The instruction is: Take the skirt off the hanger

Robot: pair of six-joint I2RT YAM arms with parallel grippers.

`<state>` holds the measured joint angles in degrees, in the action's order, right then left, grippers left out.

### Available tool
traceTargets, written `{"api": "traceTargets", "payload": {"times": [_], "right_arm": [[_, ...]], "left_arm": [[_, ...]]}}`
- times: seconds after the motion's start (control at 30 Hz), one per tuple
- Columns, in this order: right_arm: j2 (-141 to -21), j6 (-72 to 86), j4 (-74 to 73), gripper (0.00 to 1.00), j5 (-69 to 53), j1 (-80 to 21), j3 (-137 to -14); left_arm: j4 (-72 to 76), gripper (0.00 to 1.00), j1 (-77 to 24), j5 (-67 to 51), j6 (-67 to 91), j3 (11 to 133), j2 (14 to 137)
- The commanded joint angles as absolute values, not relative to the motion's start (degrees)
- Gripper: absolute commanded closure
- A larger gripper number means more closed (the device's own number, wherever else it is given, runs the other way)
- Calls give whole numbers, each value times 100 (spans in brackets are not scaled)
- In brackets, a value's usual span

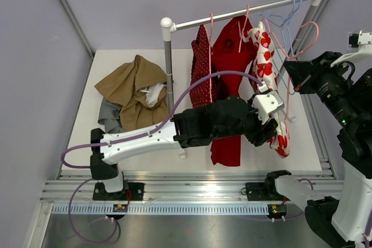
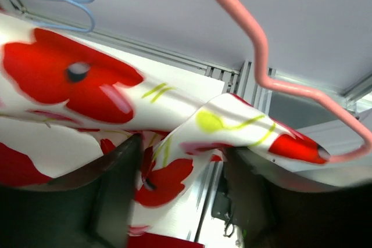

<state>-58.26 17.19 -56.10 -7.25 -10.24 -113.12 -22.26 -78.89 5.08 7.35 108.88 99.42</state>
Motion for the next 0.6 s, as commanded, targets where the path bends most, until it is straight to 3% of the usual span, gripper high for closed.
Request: {"api": "traceTargets", "payload": {"times": [0.0, 0.1, 0.27, 0.57], "right_arm": [[-5757, 1960, -5247, 100, -1011, -1055, -11619], [-5730, 1934, -5282, 100, -967, -1055, -11619], [-5713, 1881, -5273, 100, -888, -1055, -11479], [-5958, 1600, -5335, 100, -422, -1063, -11697]], "left_arm": [[-1749, 59, -7919, 351, 563, 11109, 10002], [-1837, 98, -7919, 474, 641, 11320, 10063], [-2311, 100, -8120, 1035, 747, 11329, 9801], [-2610, 100, -10148, 3092, 1632, 8501, 7824]]}}
